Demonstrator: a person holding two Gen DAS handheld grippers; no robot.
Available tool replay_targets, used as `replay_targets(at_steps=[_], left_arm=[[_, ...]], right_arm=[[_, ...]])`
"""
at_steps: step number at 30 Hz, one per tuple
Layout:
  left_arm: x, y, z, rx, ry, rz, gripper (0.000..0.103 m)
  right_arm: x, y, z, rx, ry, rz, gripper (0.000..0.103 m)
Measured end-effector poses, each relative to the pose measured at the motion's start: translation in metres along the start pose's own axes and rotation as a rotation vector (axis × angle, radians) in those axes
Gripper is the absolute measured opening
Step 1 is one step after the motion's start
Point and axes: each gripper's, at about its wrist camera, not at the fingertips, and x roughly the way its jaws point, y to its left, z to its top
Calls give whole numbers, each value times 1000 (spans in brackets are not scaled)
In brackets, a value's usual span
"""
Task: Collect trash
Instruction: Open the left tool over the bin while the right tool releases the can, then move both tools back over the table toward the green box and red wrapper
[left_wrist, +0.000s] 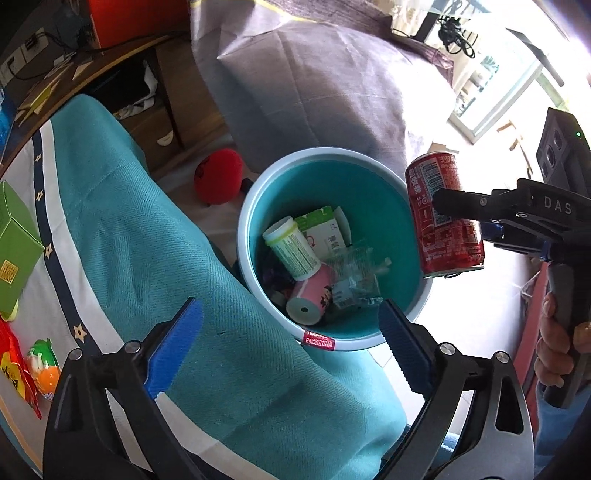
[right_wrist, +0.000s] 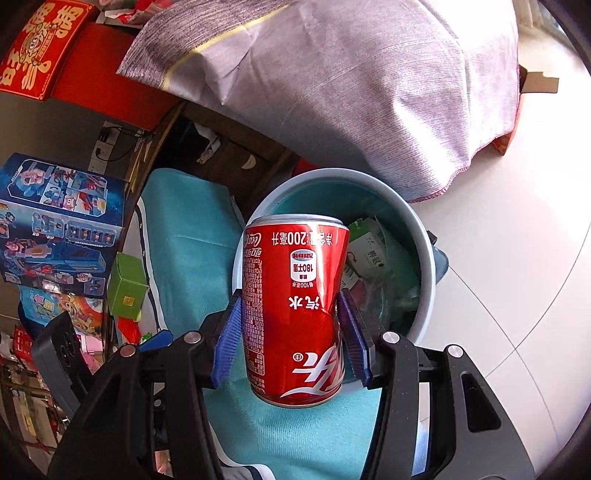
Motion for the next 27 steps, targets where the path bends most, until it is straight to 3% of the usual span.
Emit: replay_targets(at_steps=[2,13,27], left_arm=[[0,3,-1,-13,0,-10,96],[-9,17,-11,-33,-14,-24,96],[-34,50,-33,-101,-60,-33,96]], right_arm=[[2,1,0,4,4,-5,50],[8,16,-6,4,6,-43,74],[22,57,-27,-42,44,-58,76]])
